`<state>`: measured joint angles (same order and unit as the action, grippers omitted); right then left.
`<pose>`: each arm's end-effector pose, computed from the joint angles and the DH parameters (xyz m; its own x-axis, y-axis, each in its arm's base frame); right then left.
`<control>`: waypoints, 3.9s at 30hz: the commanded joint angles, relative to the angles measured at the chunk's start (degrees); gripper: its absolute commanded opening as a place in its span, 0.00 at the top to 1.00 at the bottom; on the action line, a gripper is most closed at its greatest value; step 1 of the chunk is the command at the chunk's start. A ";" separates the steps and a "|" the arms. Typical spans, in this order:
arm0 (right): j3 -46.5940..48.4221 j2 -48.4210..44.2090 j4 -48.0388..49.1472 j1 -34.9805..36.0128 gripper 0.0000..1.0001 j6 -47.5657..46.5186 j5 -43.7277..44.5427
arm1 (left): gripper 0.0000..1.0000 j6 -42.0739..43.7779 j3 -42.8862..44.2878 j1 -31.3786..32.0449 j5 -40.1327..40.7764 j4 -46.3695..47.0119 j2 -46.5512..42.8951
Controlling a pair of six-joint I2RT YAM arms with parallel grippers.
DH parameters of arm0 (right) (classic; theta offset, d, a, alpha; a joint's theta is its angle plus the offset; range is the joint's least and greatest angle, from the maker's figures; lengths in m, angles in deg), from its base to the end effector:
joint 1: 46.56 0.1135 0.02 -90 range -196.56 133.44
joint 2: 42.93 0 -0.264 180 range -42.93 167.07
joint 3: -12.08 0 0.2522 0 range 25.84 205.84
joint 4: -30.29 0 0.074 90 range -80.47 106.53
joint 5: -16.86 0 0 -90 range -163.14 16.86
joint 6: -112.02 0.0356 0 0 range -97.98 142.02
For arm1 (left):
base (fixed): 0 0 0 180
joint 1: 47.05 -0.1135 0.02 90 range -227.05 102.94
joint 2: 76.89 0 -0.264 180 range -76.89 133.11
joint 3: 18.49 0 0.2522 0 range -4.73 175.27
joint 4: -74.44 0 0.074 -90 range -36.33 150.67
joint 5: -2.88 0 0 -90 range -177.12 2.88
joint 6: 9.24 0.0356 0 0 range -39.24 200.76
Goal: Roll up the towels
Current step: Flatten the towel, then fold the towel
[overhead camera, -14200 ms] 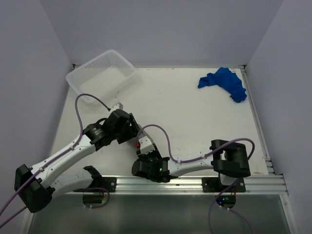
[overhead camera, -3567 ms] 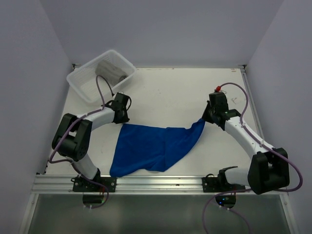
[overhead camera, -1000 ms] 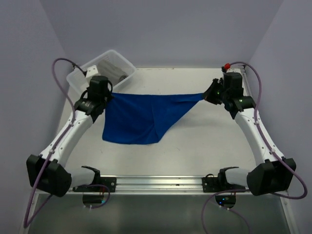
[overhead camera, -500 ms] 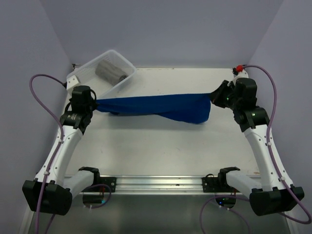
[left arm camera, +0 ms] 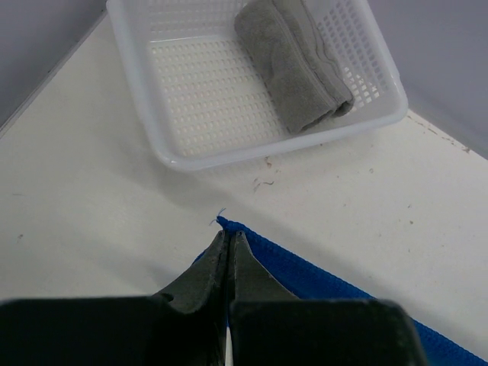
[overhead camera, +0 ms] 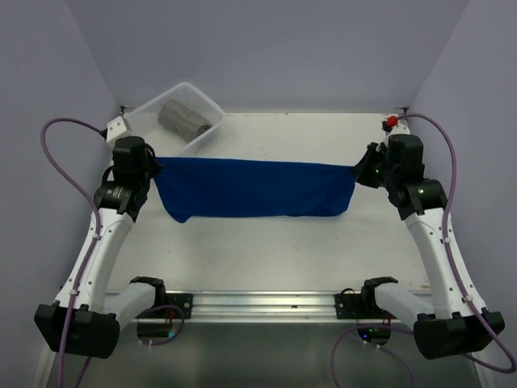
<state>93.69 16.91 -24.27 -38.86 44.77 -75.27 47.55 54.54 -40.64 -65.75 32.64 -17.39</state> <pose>0.2116 0.0299 0.3760 -0.5587 0.3144 -0.7675 0.0555 0.9375 0.3437 0.2256 -0.0123 0.3492 -0.2761 -0.4822 -0.8314 -0.4376 0.8332 -0.3380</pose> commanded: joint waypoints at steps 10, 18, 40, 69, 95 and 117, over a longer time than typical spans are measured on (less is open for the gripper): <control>2.02 -8.76 -6.84 -0.59 1.00 -2.88 -1.47 | 1.00 0.87 2.53 -0.79 1.22 -1.50 -9.66; 1.75 -16.67 -12.20 -0.59 1.00 -0.95 -3.93 | 1.00 -0.54 0.50 -0.79 3.77 -5.98 -18.80; -6.51 8.88 7.11 -0.67 1.00 3.80 8.46 | 1.00 -2.56 0.84 -0.79 3.16 9.13 14.83; -10.81 17.34 15.66 -0.76 1.00 -6.75 12.24 | 1.00 -2.38 -6.44 -0.88 2.80 17.48 19.08; -22.06 3.19 8.19 -0.67 1.00 -3.67 6.18 | 1.00 -5.99 -16.37 -0.79 7.63 12.65 8.88; -29.62 -0.51 7.48 -0.67 1.00 -0.33 4.33 | 1.00 -8.27 -23.49 -0.79 6.94 11.77 3.60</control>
<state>64.89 17.39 -16.11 -38.79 44.46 -74.13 40.29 31.90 -40.62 -63.96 43.75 -12.23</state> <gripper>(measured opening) 0.018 0.009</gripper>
